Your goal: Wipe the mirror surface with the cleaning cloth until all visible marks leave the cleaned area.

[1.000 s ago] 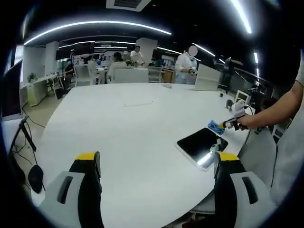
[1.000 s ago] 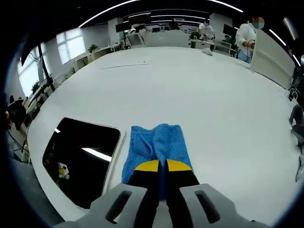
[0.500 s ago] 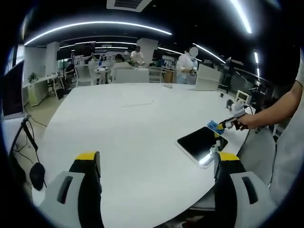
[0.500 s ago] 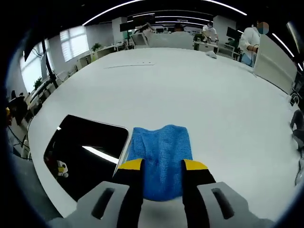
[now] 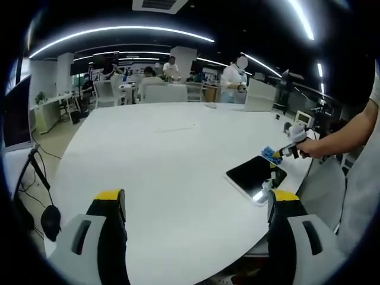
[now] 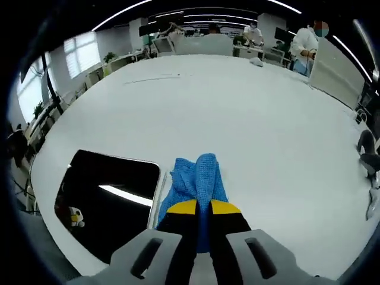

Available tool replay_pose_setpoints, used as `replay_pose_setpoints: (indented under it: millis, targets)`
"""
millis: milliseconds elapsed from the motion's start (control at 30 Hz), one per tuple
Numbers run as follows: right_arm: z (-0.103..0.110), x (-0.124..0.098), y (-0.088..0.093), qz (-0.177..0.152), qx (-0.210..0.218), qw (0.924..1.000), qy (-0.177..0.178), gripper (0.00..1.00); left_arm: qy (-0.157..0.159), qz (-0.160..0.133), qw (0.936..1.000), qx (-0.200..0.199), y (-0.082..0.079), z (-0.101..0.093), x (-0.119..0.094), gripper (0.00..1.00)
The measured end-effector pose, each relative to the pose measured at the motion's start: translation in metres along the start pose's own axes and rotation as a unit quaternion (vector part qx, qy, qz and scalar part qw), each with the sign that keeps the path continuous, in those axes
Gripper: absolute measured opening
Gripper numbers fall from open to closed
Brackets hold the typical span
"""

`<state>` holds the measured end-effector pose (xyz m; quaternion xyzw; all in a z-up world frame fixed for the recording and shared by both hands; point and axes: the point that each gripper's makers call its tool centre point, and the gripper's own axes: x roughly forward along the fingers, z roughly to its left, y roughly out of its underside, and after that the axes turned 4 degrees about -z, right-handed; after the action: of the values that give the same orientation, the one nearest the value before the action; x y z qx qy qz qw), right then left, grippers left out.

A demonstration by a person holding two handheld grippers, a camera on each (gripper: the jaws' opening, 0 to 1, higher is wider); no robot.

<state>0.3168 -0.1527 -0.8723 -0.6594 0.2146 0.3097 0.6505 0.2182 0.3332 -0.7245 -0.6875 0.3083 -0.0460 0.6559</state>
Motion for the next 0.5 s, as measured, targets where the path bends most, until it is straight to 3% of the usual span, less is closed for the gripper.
replay_pose_setpoints:
  millis: [167, 233, 333, 500]
  targets:
    - [0.003, -0.013, -0.028, -0.021, 0.017, 0.9995, -0.016, 0.01, 0.000, -0.010, 1.0000, 0.000, -0.006, 0.003, 0.004, 0.99]
    - [0.015, -0.016, -0.038, -0.025, 0.045, 0.9973, -0.052, 0.01, -0.001, -0.015, 0.9999, -0.001, -0.008, 0.004, 0.005, 0.99]
    - [0.017, -0.021, -0.050, -0.033, 0.030, 0.9978, -0.050, 0.01, -0.002, -0.017, 0.9998, -0.002, -0.006, 0.006, 0.008, 0.99]
    - [0.034, -0.030, -0.072, -0.050, 0.049, 0.9948, -0.074, 0.01, -0.002, -0.016, 0.9999, -0.003, -0.004, 0.007, 0.011, 0.99]
